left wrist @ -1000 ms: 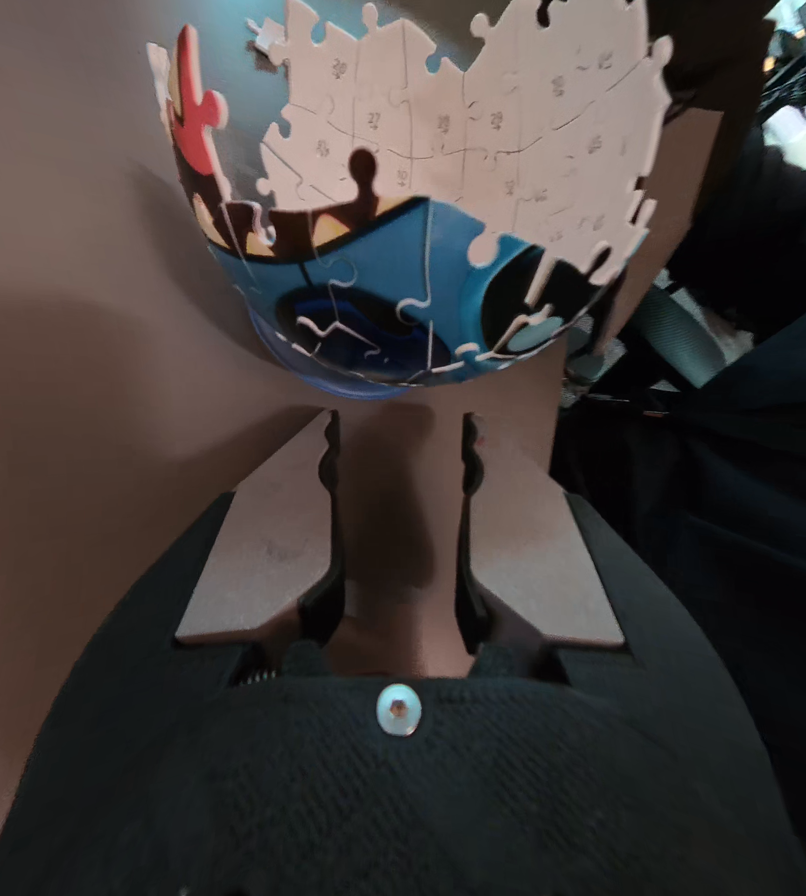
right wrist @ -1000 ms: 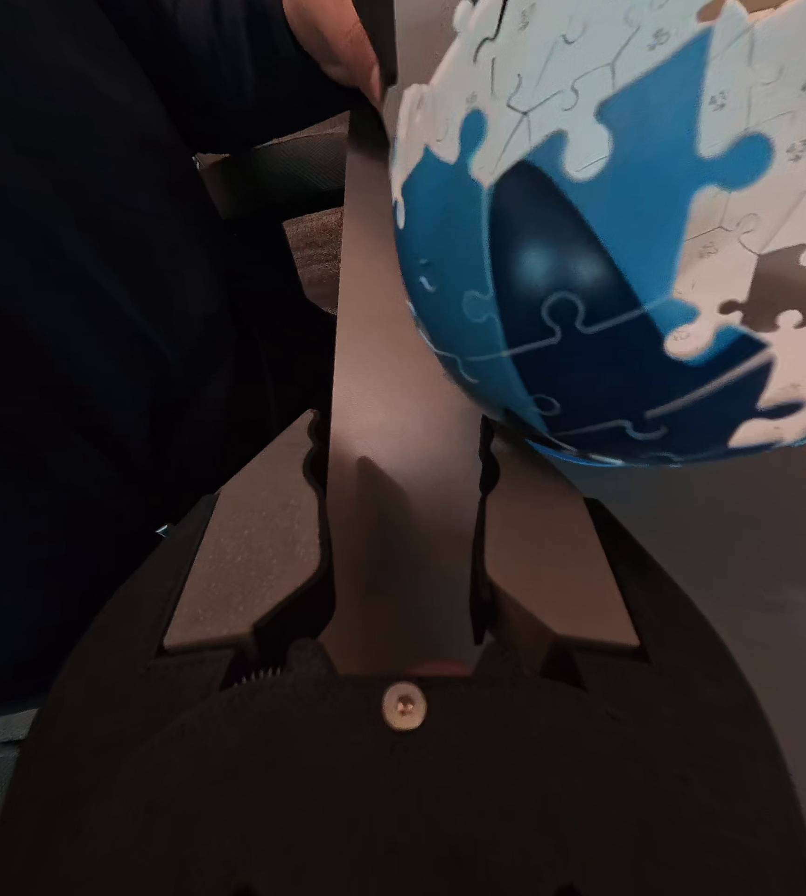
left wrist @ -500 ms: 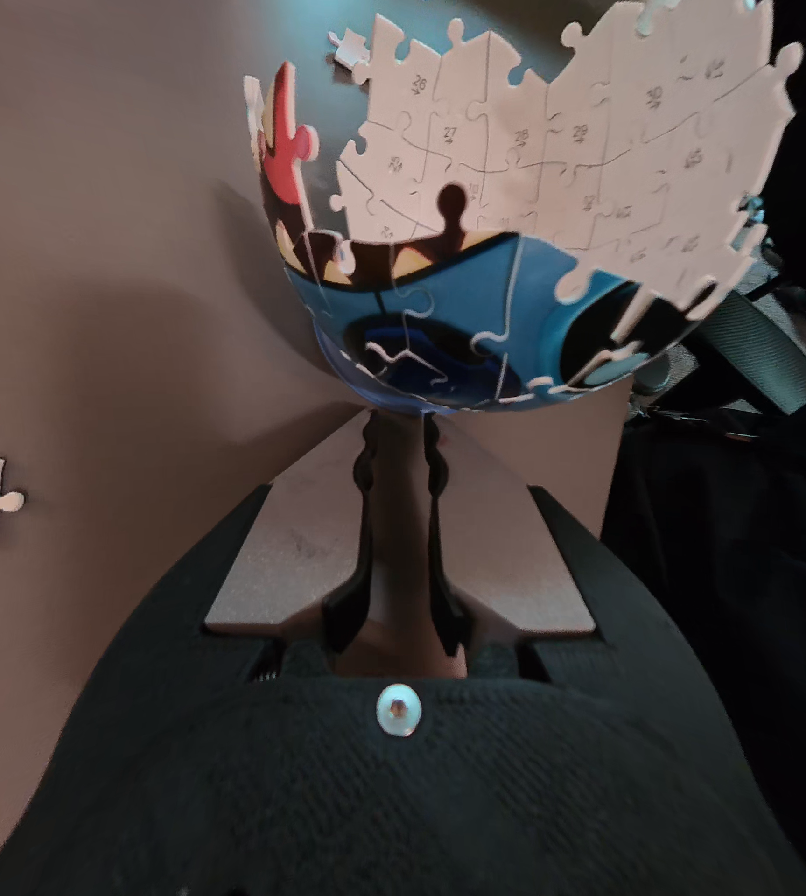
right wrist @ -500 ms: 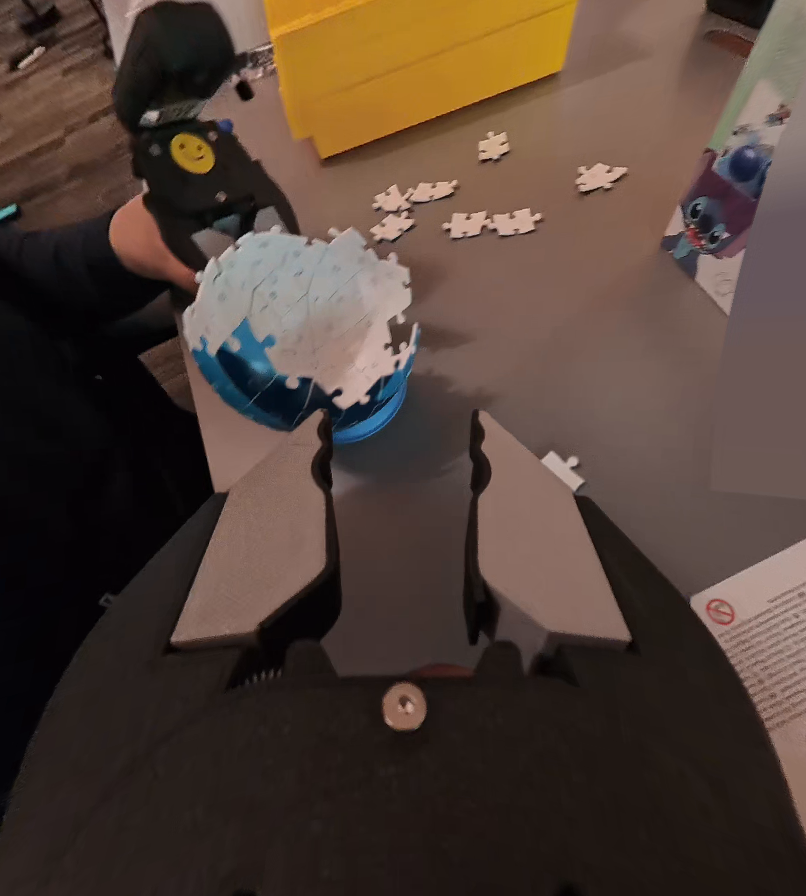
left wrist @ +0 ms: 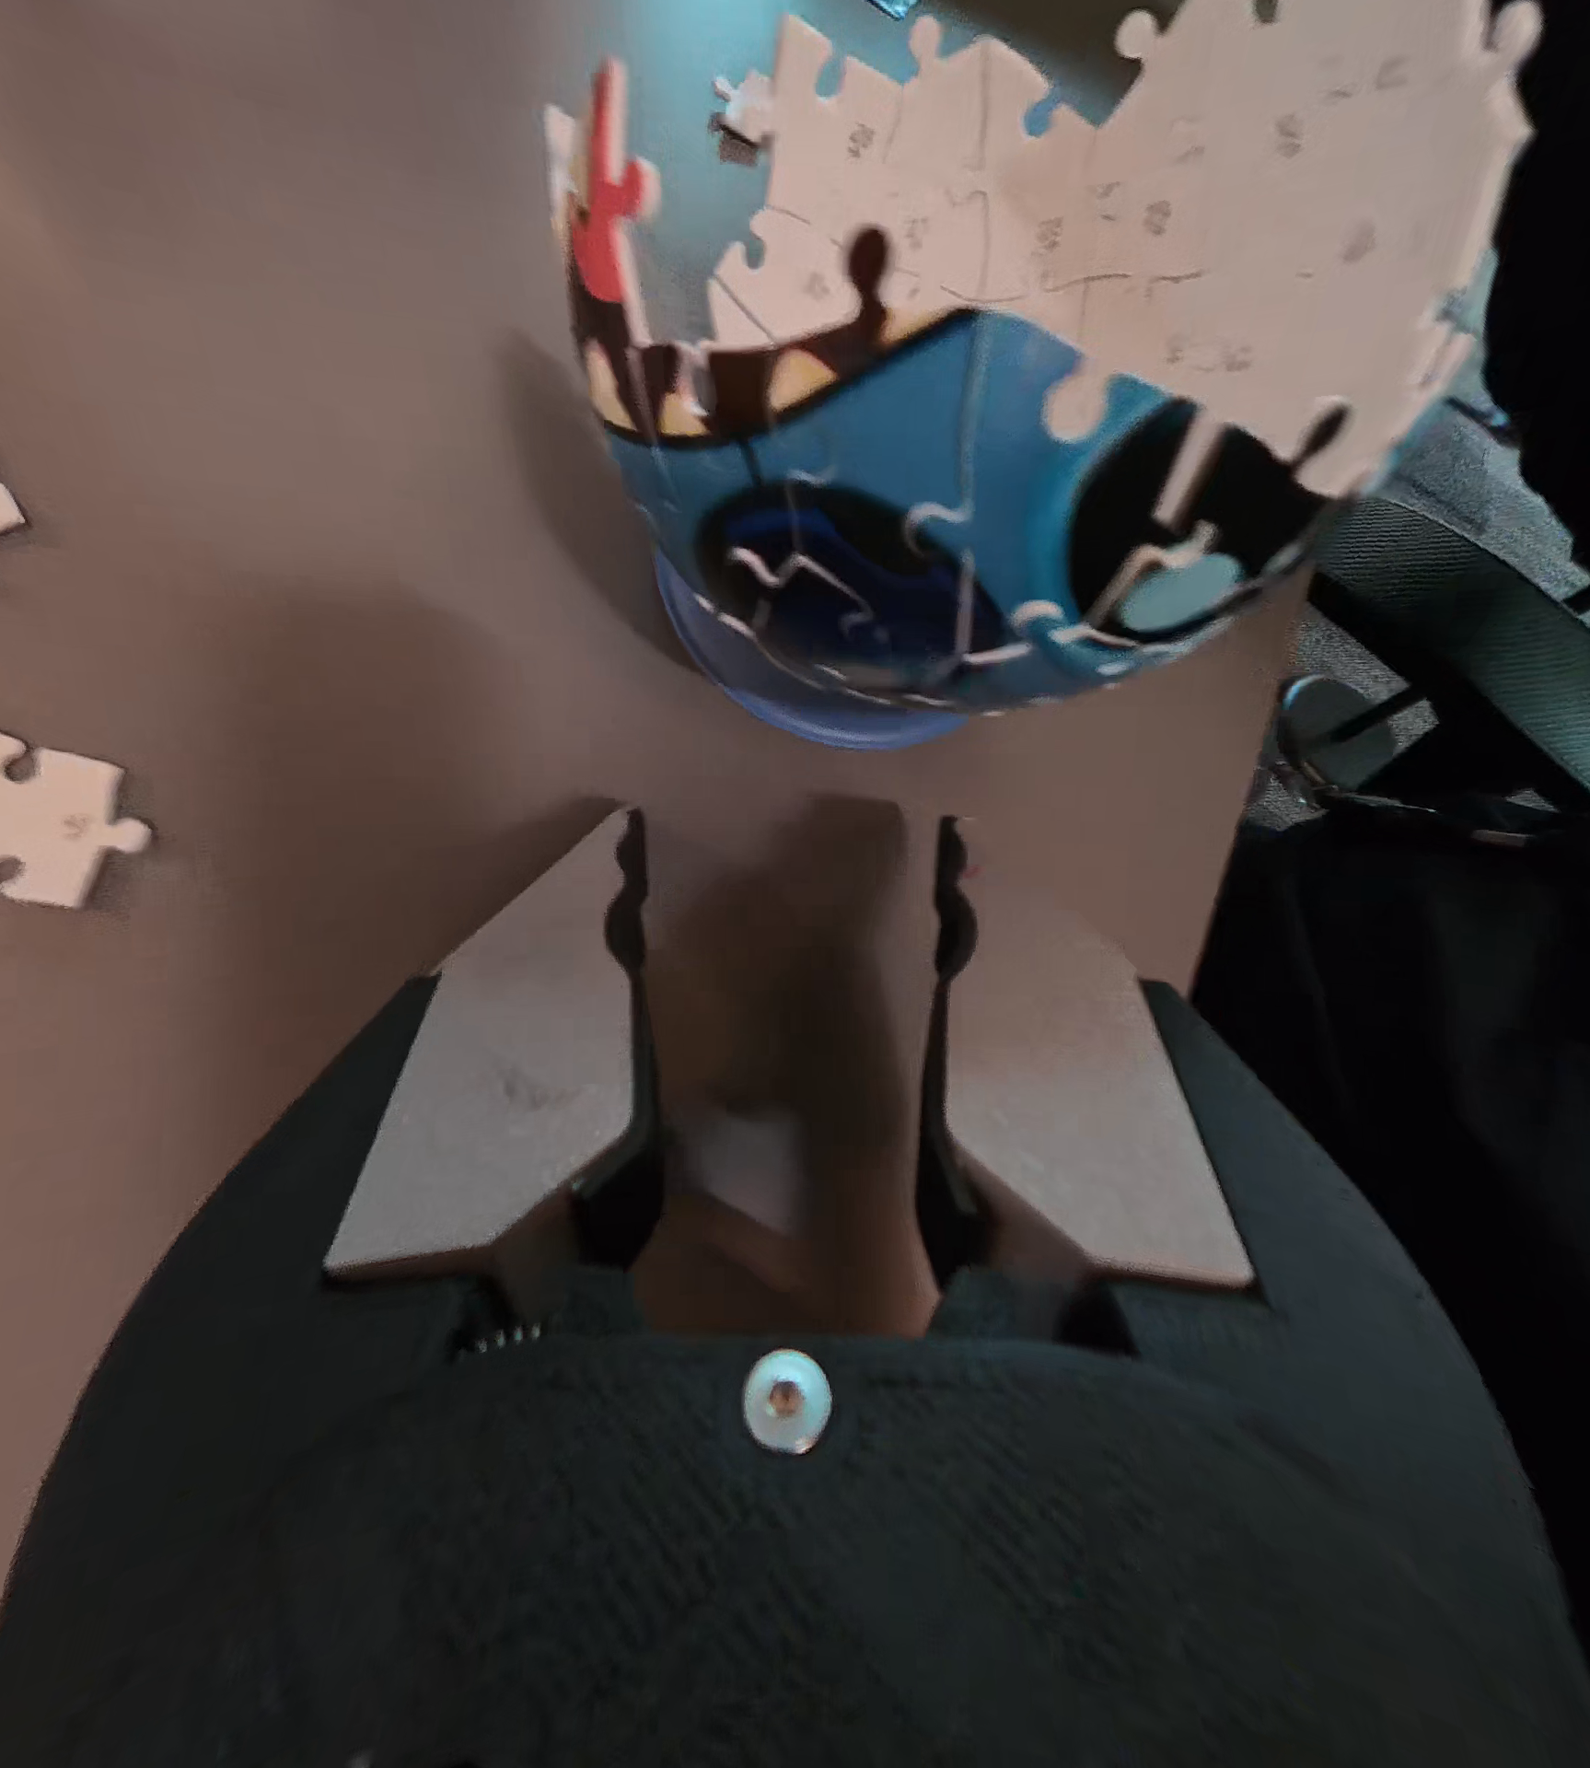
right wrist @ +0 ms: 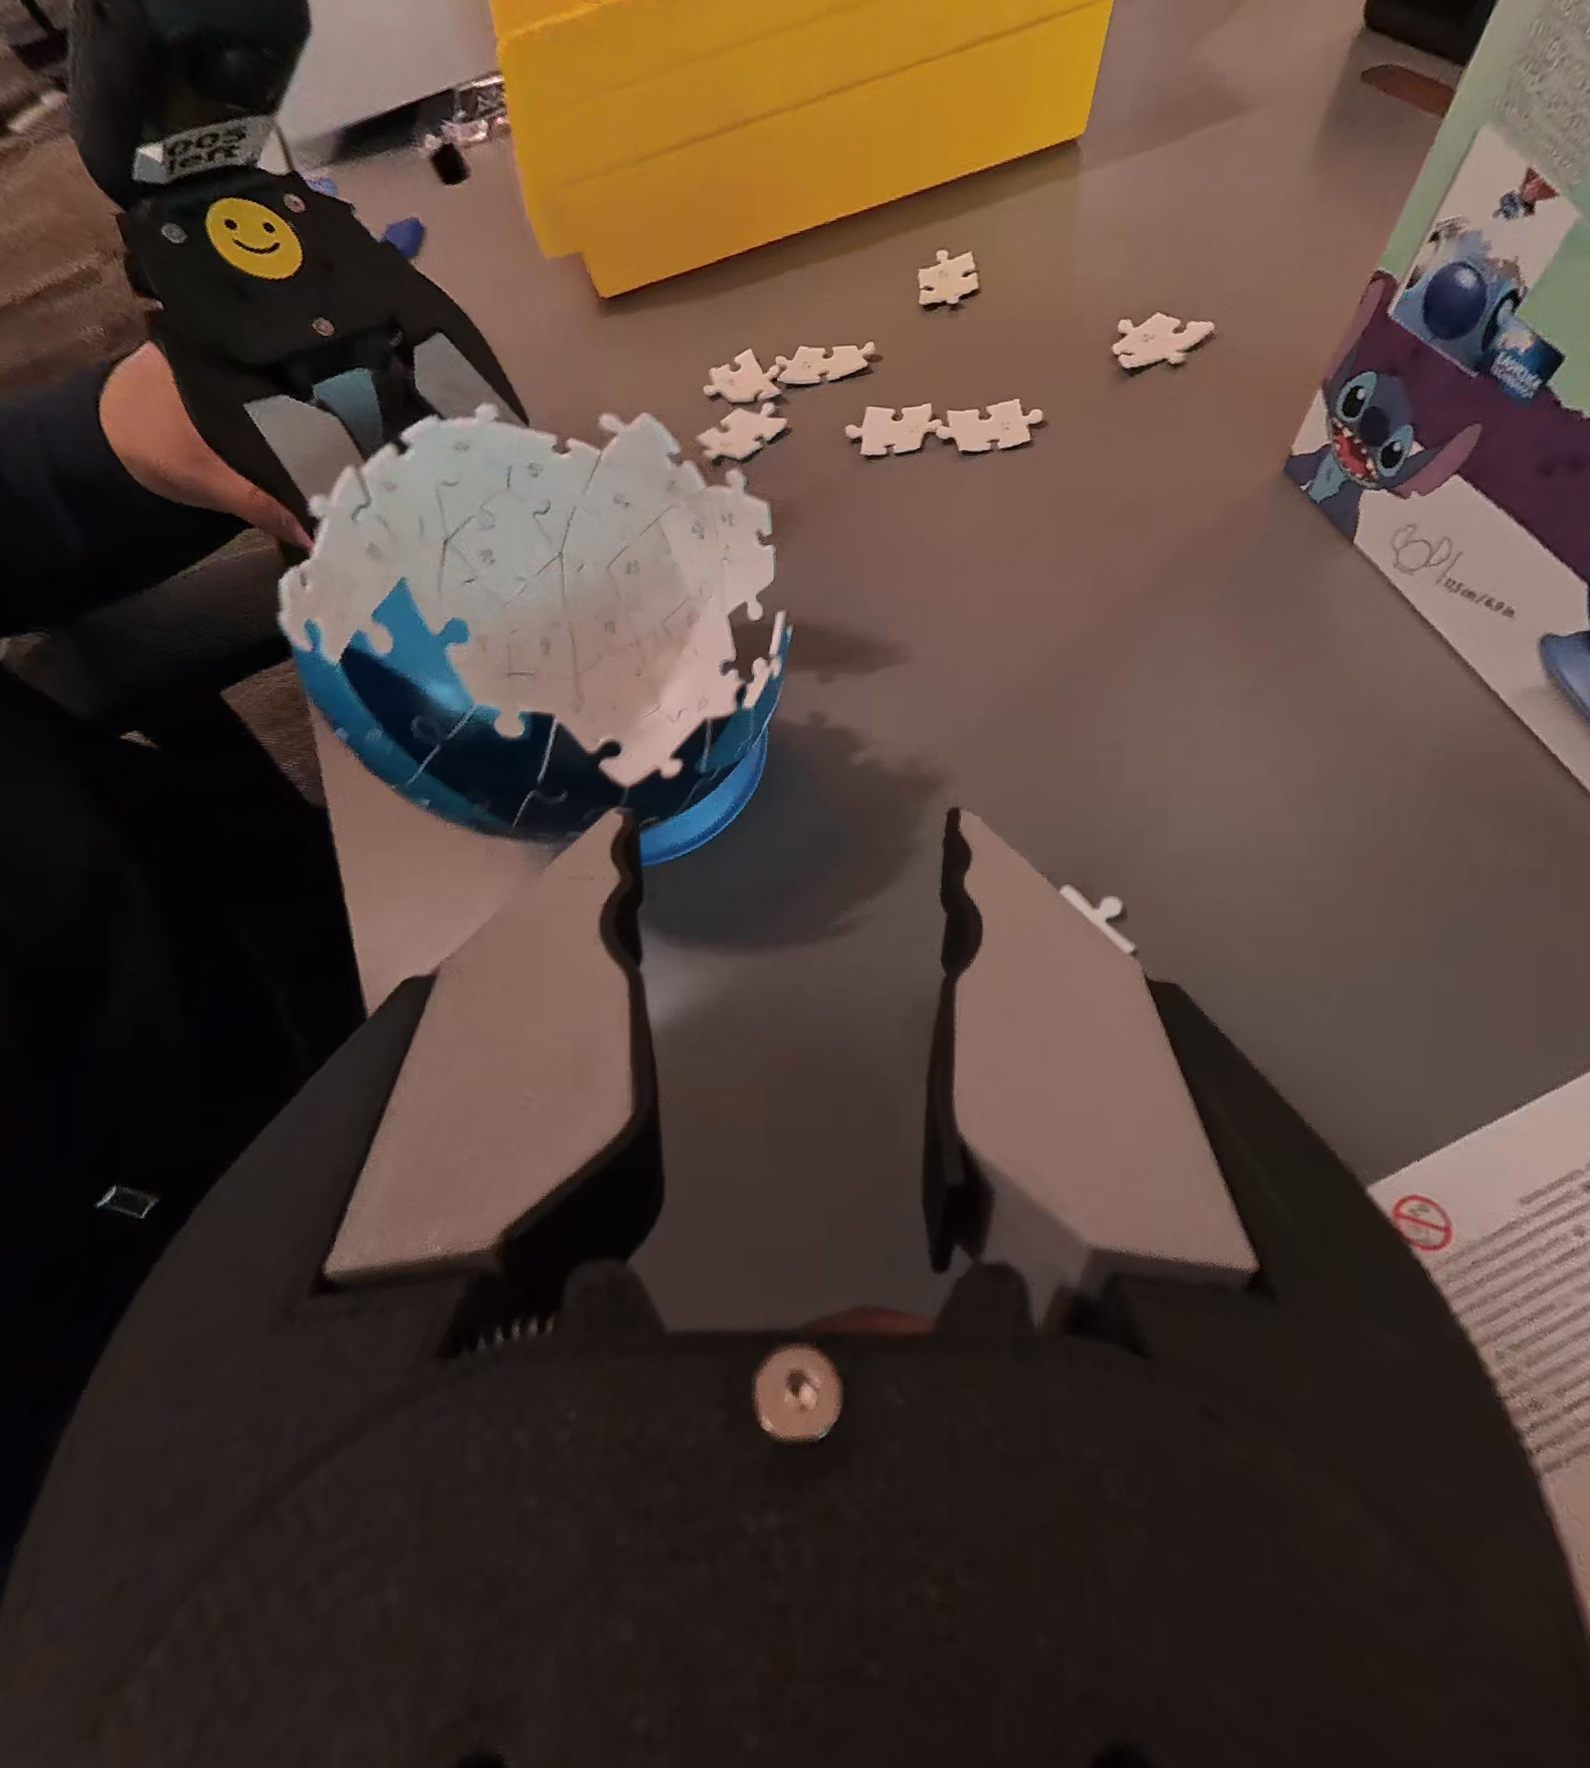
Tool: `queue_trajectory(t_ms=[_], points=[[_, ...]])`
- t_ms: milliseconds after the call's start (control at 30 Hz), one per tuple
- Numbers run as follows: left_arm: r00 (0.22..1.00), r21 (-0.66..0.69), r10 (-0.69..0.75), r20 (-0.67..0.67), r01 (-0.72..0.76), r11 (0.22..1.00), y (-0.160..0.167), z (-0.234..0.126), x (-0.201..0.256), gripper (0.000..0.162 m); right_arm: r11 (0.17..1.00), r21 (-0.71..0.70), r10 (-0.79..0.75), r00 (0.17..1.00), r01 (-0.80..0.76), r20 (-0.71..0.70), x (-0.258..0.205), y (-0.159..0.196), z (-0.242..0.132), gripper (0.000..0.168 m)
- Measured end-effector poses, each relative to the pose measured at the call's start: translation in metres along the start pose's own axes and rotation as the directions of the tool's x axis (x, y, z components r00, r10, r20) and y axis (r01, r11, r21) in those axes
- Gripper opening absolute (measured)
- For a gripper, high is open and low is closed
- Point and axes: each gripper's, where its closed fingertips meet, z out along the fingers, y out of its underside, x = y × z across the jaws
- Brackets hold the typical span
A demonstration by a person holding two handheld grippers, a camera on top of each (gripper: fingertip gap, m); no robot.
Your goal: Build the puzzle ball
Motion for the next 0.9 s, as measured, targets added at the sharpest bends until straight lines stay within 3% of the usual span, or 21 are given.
queue_trajectory(t_ms=[233,400,567,900], points=[[0.99,-0.002,0.028,0.136,-0.028,1.0,0.004,0.006,0.013,0.081,1.0,0.006,-0.024,0.986,0.023,0.163,-0.035,0.033,0.008,0.068],[0.977,-0.029,0.047,0.21,-0.041,0.999,-0.004,0.019,0.005,0.098,0.999,-0.024,-0.025,0.989,0.029,0.143,-0.037,0.041,0.017,0.066],[0.954,-0.05,0.06,0.293,-0.047,0.998,-0.008,0.025,-0.009,0.099,1.0,0.017,-0.022,0.99,0.02,0.137,-0.044,0.042,0.009,0.066],[0.947,-0.037,0.034,0.319,-0.024,0.999,-0.015,0.02,-0.039,0.092,0.999,0.049,-0.006,0.994,0.0,0.113,-0.043,0.05,-0.002,0.065]])
